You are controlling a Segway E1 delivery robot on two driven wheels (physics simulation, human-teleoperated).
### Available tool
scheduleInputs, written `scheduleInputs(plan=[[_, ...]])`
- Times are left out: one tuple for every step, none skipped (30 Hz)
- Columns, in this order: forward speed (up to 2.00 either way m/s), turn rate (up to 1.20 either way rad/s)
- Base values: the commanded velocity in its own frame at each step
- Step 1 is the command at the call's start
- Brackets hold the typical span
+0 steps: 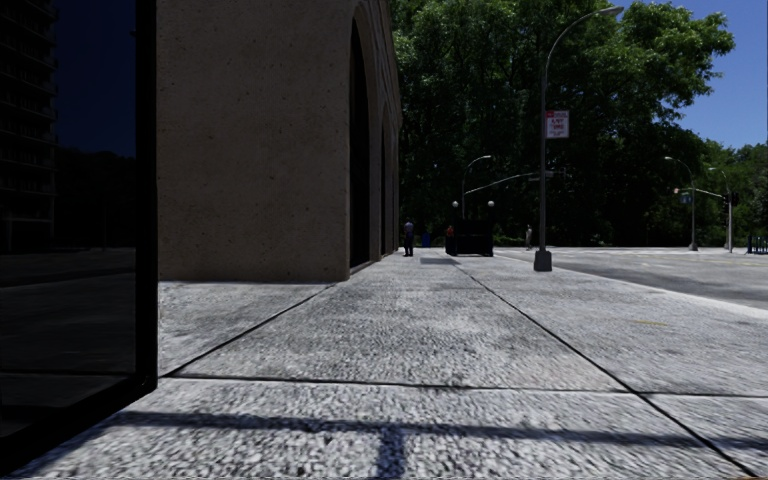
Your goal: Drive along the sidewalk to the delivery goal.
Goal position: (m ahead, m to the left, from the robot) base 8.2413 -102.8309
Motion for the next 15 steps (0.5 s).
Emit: scheduleInputs(plan=[[2.0, -0.16], [2.0, -0.17], [2.0, -0.18], [2.0, -0.18], [2.0, -0.18], [2.0, -0.2], [2.0, -0.3], [2.0, -0.37], [2.0, -0.39], [2.0, -0.39], [2.0, -0.39], [2.0, -0.39], [2.0, -0.39], [2.0, -0.39], [2.0, -0.39]])
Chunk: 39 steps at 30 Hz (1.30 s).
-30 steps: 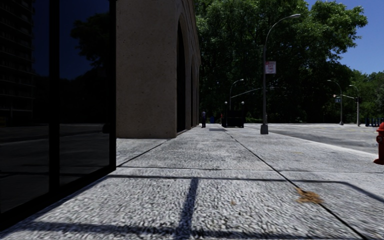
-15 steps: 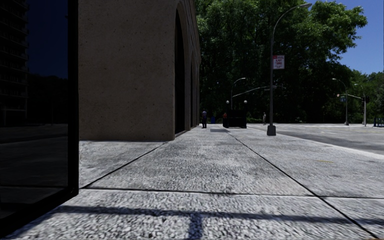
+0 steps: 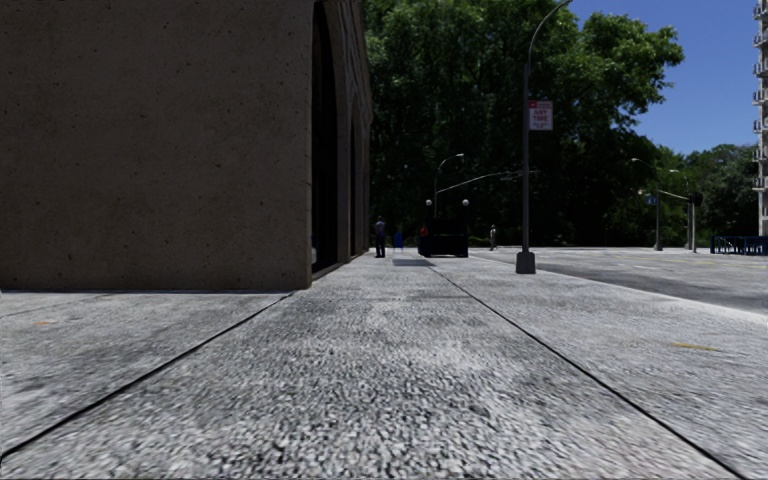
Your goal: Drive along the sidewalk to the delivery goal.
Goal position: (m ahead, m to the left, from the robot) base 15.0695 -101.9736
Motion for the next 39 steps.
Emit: scheduleInputs(plan=[[2.0, -0.39], [2.0, -0.39], [2.0, -0.39], [2.0, -0.34], [2.0, -0.13], [2.0, -0.13], [2.0, 0.0], [2.0, 0.0], [2.0, 0.0], [2.0, 0.0], [2.0, 0.0], [2.0, 0.0], [2.0, 0.0], [2.0, 0.0], [2.0, 0.0], [2.0, 0.0], [2.0, 0.0], [2.0, 0.0], [2.0, 0.0], [2.0, 0.0], [2.0, 0.0], [2.0, 0.0], [2.0, 0.0], [2.0, 0.0], [1.98, 0.0], [2.0, 0.0], [2.0, 0.0], [2.0, 0.0], [2.0, 0.0], [2.0, 0.0], [2.0, 0.0], [2.0, 0.0], [2.0, 0.0], [2.0, 0.0], [2.0, 0.0], [2.0, 0.0], [2.0, 0.0], [2.0, 0.0], [2.0, 0.0]])
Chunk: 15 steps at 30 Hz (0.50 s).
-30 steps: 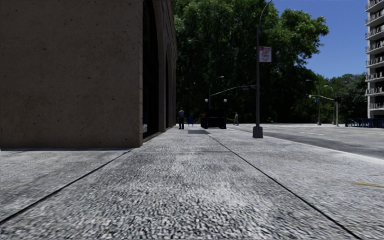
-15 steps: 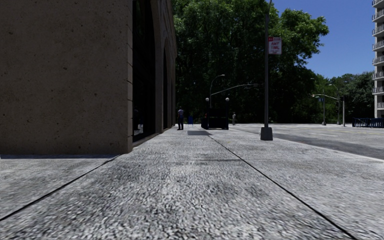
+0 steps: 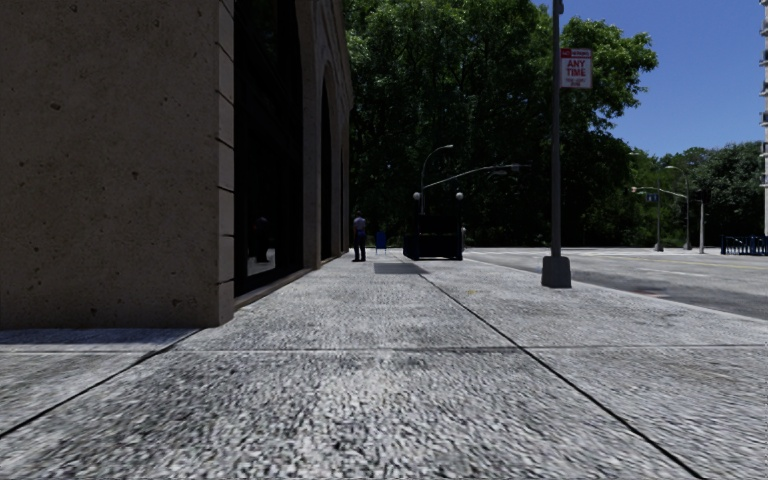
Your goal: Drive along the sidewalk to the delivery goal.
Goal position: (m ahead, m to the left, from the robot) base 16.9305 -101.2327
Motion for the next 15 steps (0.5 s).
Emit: scheduleInputs(plan=[[2.0, 0.0], [2.0, 0.0], [2.0, 0.0], [2.0, 0.0], [2.0, 0.0], [2.0, 0.0], [2.0, 0.0], [2.0, 0.0], [2.0, 0.0], [2.0, 0.0], [2.0, 0.0], [2.0, 0.0], [2.0, 0.0], [2.0, 0.0], [2.0, 0.0]])
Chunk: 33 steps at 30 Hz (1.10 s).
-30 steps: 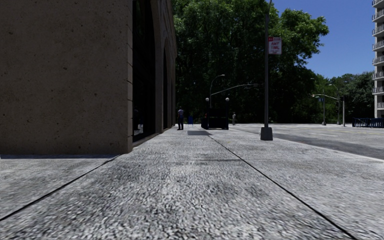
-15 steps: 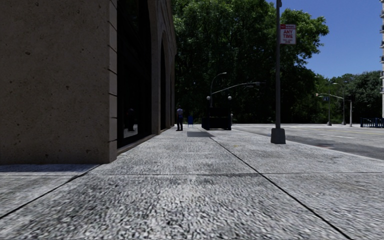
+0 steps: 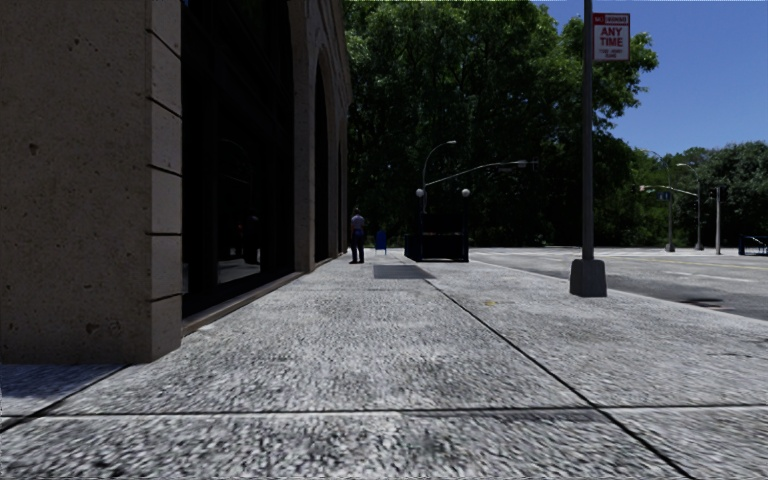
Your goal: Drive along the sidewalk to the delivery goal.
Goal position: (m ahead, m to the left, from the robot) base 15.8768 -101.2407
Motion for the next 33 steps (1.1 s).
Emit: scheduleInputs(plan=[[2.0, 0.0], [2.0, 0.0], [2.0, 0.0], [2.0, 0.0], [2.0, 0.0], [2.0, 0.0], [2.0, 0.0], [2.0, 0.0], [2.0, 0.0], [2.0, 0.0], [2.0, 0.0], [2.0, 0.0], [2.0, 0.0], [2.0, 0.0], [2.0, 0.0], [2.0, 0.0], [2.0, 0.0], [2.0, 0.0], [2.0, 0.0], [2.0, 0.0], [2.0, 0.0], [2.0, 0.0], [2.0, 0.0], [2.0, 0.0], [2.0, 0.0], [2.0, 0.0], [2.0, 0.0], [2.0, 0.0], [2.0, 0.0], [2.0, 0.0], [2.0, 0.0], [2.0, 0.0], [2.0, 0.0]])
